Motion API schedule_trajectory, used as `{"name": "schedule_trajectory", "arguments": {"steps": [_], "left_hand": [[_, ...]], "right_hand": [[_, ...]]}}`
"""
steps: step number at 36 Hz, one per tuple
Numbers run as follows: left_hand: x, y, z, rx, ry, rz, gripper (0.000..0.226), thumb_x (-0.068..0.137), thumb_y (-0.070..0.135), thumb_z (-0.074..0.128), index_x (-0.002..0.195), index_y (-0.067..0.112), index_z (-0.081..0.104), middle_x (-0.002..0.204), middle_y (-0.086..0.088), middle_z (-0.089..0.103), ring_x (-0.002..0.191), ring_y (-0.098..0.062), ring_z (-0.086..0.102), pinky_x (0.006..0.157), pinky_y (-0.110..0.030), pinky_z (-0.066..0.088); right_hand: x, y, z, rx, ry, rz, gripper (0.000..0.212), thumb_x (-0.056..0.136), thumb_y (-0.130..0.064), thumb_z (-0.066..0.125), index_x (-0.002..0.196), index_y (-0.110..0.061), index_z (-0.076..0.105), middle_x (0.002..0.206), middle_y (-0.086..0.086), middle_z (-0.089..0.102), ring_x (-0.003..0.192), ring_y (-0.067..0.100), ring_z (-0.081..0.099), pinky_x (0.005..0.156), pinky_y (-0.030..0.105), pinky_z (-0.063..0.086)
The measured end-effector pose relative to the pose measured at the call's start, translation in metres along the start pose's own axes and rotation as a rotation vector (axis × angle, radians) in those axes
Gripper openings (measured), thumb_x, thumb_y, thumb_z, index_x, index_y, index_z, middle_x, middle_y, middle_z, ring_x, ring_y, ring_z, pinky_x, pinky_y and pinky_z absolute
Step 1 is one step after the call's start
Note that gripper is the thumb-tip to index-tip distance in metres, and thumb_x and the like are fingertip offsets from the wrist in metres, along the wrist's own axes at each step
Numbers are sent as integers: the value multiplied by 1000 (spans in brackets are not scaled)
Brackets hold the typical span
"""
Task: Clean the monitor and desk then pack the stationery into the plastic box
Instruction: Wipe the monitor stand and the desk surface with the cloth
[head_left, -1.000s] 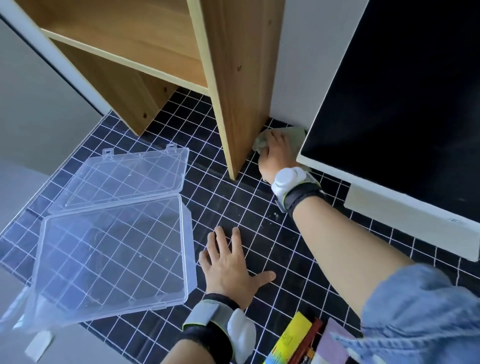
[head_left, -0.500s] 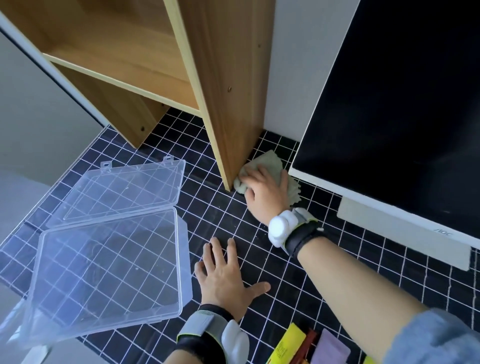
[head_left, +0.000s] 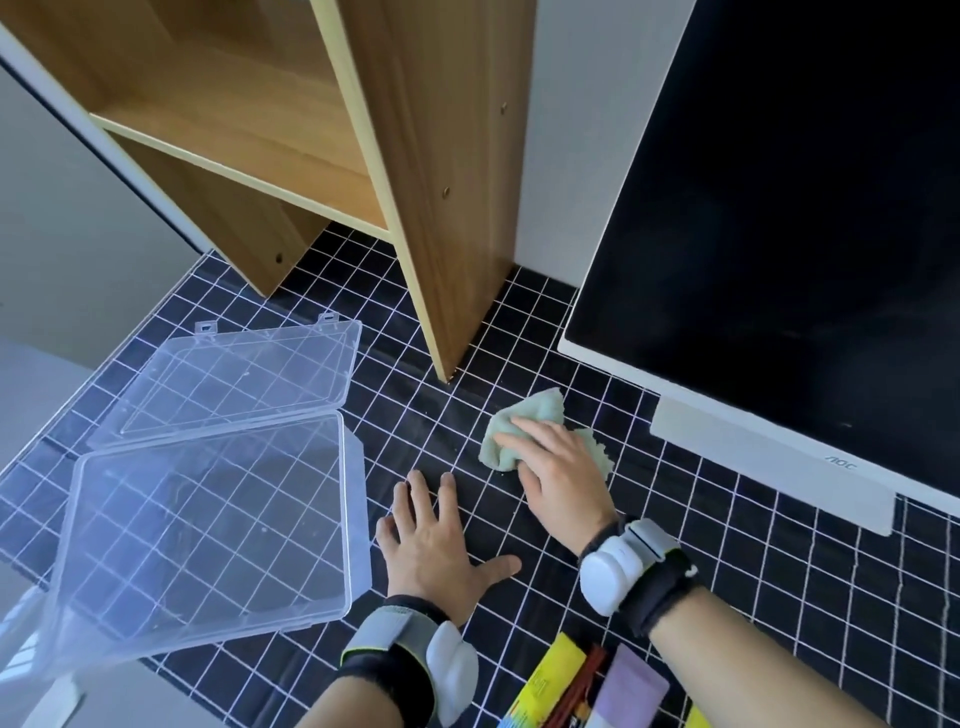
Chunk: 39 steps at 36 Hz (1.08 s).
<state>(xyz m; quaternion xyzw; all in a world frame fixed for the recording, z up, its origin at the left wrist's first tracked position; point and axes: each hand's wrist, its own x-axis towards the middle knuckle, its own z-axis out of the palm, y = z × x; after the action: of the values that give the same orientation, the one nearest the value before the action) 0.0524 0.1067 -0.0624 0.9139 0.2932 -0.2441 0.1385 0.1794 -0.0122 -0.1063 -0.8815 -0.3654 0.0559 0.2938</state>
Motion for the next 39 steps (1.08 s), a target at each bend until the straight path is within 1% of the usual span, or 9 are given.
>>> {"name": "schedule_trajectory", "arguments": {"steps": [6, 10, 15, 21, 25, 27, 30, 35, 39], "left_hand": [[1, -1, 0, 12, 3, -1, 124, 66, 90, 50, 157, 23, 0, 165, -12, -9, 152, -33, -7, 119, -50, 8], [2, -1, 2, 13, 8, -7, 125, 65, 91, 51, 157, 22, 1, 165, -12, -7, 152, -33, -6, 120, -49, 9], [1, 1, 2, 28, 22, -4, 126, 64, 92, 50, 157, 22, 2, 165, -12, -4, 152, -33, -4, 120, -49, 10], [0, 2, 1, 46, 25, -6, 123, 66, 91, 50, 157, 23, 3, 165, -12, -3, 152, -33, -2, 119, -50, 10], [0, 1, 1, 35, 13, -5, 122, 67, 90, 50, 157, 22, 2, 165, -11, -6, 152, -34, -5, 120, -50, 8], [0, 2, 1, 39, 9, -6, 123, 67, 90, 50, 157, 23, 1, 165, -12, -7, 152, -34, -5, 120, -50, 8], [1, 1, 1, 31, 16, -5, 123, 66, 90, 51, 157, 23, 2, 165, -12, -7, 151, -34, -5, 120, -50, 8], [1, 0, 3, 15, 18, -1, 123, 65, 90, 52, 157, 24, 2, 165, -11, -7, 152, -33, -6, 120, -50, 8], [1, -1, 3, 13, 16, 3, 123, 66, 89, 53, 157, 23, 1, 165, -11, -7, 151, -33, -6, 121, -50, 8]], "right_hand": [[48, -34, 1, 82, 154, 13, 40, 89, -5, 54, 127, -16, 62, 124, -1, 61, 111, 20, 56, 87, 36, 47], [78, -45, 22, 106, 37, 46, 40, 89, -6, 54, 127, -17, 61, 124, 0, 61, 113, 22, 57, 90, 43, 49], [57, -36, 34, -95, -66, 8, 36, 94, -21, 54, 129, -26, 59, 142, -5, 51, 140, 18, 34, 113, 50, 27], [29, -34, 16, -117, -192, -17, 40, 92, -24, 56, 130, -36, 59, 146, -13, 47, 143, 12, 29, 117, 56, 15], [9, -21, -5, -77, -212, -18, 35, 87, -19, 60, 118, -33, 68, 136, -14, 55, 134, 10, 41, 113, 49, 25], [4, -14, -13, -58, -194, 14, 34, 83, -10, 59, 110, -28, 71, 125, -13, 60, 122, 11, 48, 102, 45, 37], [14, -12, -21, -15, -152, 80, 32, 82, -3, 55, 104, -20, 69, 117, -7, 64, 113, 16, 55, 91, 45, 45], [65, -22, -9, 7, -20, 194, 28, 90, -18, 36, 105, -25, 58, 112, -5, 65, 106, 22, 58, 86, 45, 48], [95, -27, 12, -106, -67, 187, 32, 93, -15, 46, 120, -27, 60, 123, -7, 62, 120, 20, 49, 92, 43, 40]]}}
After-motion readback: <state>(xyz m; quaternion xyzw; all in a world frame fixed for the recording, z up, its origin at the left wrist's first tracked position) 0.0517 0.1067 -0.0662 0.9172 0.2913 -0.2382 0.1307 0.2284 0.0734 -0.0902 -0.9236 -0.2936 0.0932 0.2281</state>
